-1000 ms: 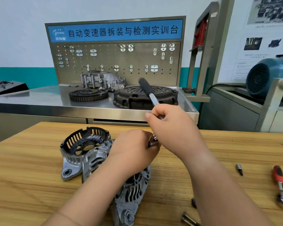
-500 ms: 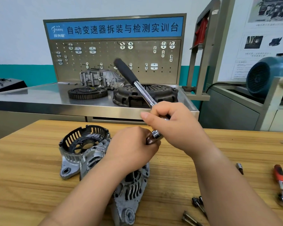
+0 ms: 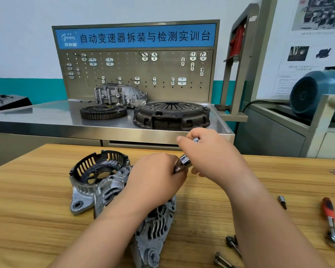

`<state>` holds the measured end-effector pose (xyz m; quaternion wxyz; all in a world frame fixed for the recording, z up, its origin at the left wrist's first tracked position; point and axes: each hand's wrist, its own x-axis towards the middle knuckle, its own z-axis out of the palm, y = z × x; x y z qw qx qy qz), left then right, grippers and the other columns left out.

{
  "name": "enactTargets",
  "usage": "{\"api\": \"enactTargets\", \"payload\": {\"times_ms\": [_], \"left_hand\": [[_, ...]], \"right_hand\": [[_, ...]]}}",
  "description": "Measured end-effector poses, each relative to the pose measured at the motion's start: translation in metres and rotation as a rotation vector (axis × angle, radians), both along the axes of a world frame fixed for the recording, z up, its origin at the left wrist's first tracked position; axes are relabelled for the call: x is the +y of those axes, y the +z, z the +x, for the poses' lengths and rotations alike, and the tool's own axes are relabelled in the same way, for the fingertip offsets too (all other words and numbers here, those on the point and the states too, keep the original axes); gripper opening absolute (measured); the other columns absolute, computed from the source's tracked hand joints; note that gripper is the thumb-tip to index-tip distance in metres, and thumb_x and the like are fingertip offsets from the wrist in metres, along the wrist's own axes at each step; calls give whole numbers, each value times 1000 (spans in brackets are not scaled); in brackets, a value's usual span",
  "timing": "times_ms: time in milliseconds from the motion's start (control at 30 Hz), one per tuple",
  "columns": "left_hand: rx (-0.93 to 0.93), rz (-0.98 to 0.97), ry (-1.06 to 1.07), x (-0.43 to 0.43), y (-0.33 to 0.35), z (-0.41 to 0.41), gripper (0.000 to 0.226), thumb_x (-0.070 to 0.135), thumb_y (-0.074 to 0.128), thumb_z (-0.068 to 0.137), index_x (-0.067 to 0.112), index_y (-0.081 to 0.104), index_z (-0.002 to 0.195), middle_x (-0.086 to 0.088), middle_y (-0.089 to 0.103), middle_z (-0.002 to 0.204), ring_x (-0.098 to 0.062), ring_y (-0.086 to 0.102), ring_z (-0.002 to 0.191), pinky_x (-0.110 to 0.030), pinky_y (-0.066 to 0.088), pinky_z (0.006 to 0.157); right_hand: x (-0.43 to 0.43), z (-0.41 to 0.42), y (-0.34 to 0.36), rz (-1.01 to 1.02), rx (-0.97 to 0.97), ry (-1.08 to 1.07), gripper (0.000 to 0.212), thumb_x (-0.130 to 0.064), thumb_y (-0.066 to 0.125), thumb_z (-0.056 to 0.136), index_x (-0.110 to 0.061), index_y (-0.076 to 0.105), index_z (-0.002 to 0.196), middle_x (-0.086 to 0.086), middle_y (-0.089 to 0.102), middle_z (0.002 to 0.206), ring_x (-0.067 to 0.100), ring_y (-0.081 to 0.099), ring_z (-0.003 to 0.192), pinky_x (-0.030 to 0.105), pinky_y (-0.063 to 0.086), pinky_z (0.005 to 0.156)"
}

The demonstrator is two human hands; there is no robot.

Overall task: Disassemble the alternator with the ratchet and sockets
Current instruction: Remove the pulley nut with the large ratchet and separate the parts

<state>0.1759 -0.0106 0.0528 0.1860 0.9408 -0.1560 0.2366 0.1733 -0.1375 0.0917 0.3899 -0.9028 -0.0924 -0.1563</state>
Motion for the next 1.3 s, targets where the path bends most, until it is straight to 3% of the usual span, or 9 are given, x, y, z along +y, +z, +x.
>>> {"api": "enactTargets", "payload": {"times_ms": [133,300,433,633,800,967,1067,1133,1300], "left_hand": [[-16,-22,22,-1,-1,0,43,39,52,87,20,37,52,2,48,49,-14,51,56,-25,34,49],[2,-50,27,0,-1,1,43,37,54,84,18,36,50,0,42,45,-19,44,51,-28,28,45],[30,-26,10,2,0,1,48,41,54,85,19,33,48,1,37,43,-17,38,47,-28,23,45],[8,40,40,2,0,0,43,49,51,84,19,37,56,1,44,52,-15,44,55,-27,27,46],[31,36,27,1,2,-2,43,48,50,82,20,35,52,3,42,49,-14,42,51,-27,26,46],[43,47,6,2,3,-3,40,47,46,78,21,34,51,4,40,48,-12,40,50,-26,27,46],[52,-12,-19,5,2,-4,38,50,46,73,20,37,51,3,41,46,-12,40,49,-27,27,46],[89,-74,-61,6,5,-5,39,58,48,68,20,47,59,2,52,53,-12,48,53,-30,36,47],[280,-550,-270,10,18,-13,44,58,56,67,17,65,83,-2,69,77,-12,63,67,-30,50,64]], "right_hand": [[-8,-2,4,-17,100,21,44,-63,38,89,-26,60,82,-8,64,61,14,68,58,44,59,72],[-3,0,3,49,-71,128,21,-25,46,88,-9,59,82,10,59,75,24,57,73,46,52,69],[2,-6,7,158,-133,302,19,-19,46,71,-16,63,63,13,59,70,22,53,70,35,47,61],[1,-9,7,185,-195,384,31,3,52,74,-14,66,53,-4,62,64,8,57,67,19,47,60],[1,-8,6,131,-249,364,25,2,56,74,-13,68,58,-10,64,69,0,58,68,12,46,60],[0,-8,5,124,-281,367,27,1,57,72,-21,67,61,-9,64,73,6,59,77,22,50,67],[1,-9,5,149,-292,373,27,4,57,71,-20,66,61,2,64,69,16,59,71,32,50,66],[2,-9,6,236,-269,389,28,8,55,70,-16,65,60,5,62,65,15,57,62,27,50,58],[1,1,2,509,-136,343,34,13,54,73,-16,62,58,-11,52,51,3,50,52,20,43,46]]}}
